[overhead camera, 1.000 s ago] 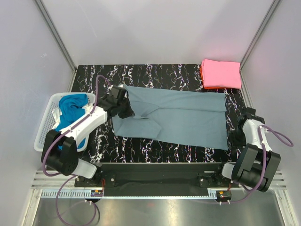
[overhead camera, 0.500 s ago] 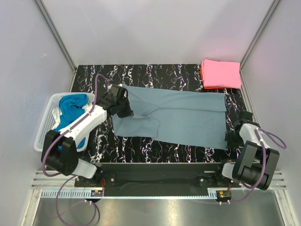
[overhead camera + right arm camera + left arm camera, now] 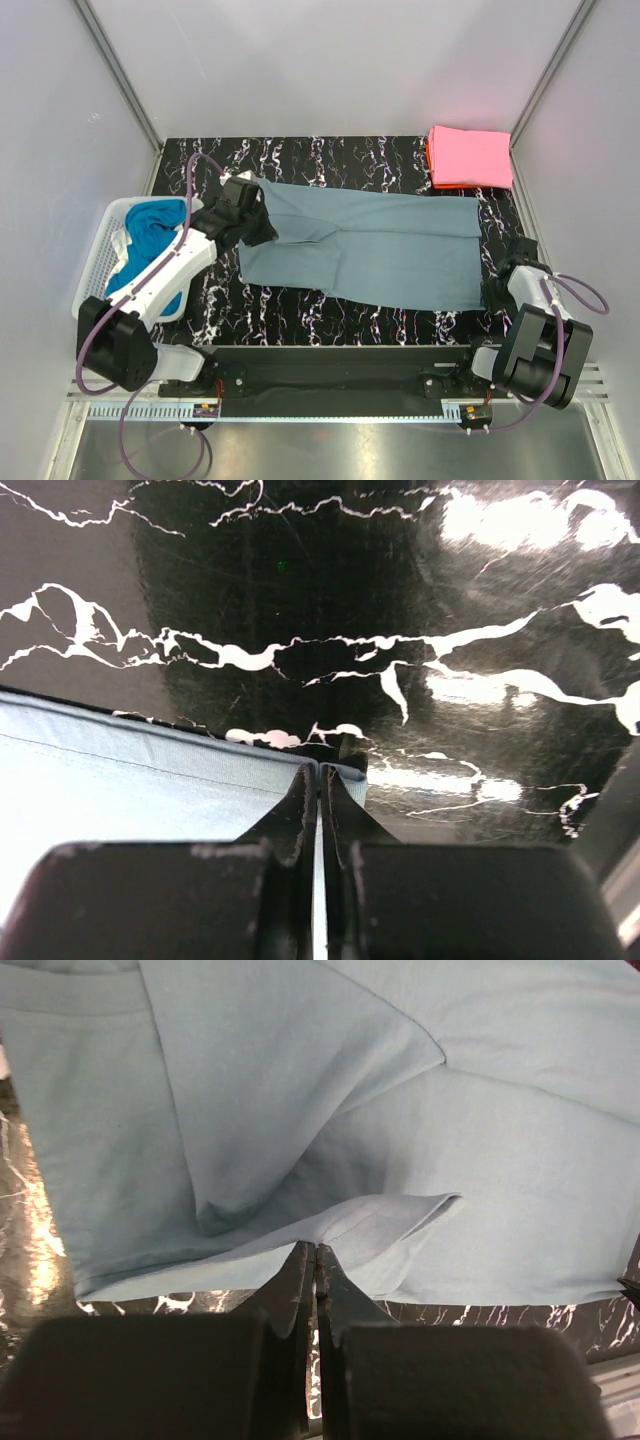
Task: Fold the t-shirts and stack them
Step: Fold the tshirt
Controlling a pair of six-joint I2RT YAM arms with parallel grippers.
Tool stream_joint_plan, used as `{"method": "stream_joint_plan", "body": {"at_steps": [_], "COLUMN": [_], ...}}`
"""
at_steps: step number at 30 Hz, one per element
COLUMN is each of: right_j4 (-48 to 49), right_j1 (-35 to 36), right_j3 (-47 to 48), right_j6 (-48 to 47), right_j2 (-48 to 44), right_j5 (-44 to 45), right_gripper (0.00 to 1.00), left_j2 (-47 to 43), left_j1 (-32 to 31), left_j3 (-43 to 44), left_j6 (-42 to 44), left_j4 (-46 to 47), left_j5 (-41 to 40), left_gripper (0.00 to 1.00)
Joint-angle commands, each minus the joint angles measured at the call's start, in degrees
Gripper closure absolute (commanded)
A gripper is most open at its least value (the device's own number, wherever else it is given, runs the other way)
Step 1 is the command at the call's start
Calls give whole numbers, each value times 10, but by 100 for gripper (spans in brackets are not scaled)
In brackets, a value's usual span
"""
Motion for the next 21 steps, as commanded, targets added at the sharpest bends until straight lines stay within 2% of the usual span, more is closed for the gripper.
{"method": "stream_joint_plan", "body": {"at_steps": [1,7,8,9,12,15,19,21], "right_j4": [-30,-22,-17,-12,-45,-71,-84,-92], "right_j1": [-2,-2,-2,-2,-2,-2,-2,-2], "right_j3": [21,31,33,38,51,50,36,29], "right_j6": [-28,-37,-63,-77,-96,-87,-86,-94], "right_j2": [-13,-3,12,19,29,9,2,9], "right_j5": [38,-20,-29,-44,-40,-55,-128,-133], "right_gripper": [100,100,99,88,68,61,58,58], "left_j2": [-33,-36,-34,-36,-36,-43,-45,-43], "left_j1": [1,2,2,2,2,2,2,2], "left_j3": [14,47,52,60,62,47,31,21], "left_j6": [25,47,48,49,49,48,45,47], "left_j4": [3,0,-1,-2,-3,8,26,33], "left_j5": [-32,-62,-62,-58,-45,-33,-14,-5], "left_gripper": [100,100,100,100,100,100,100,100]}}
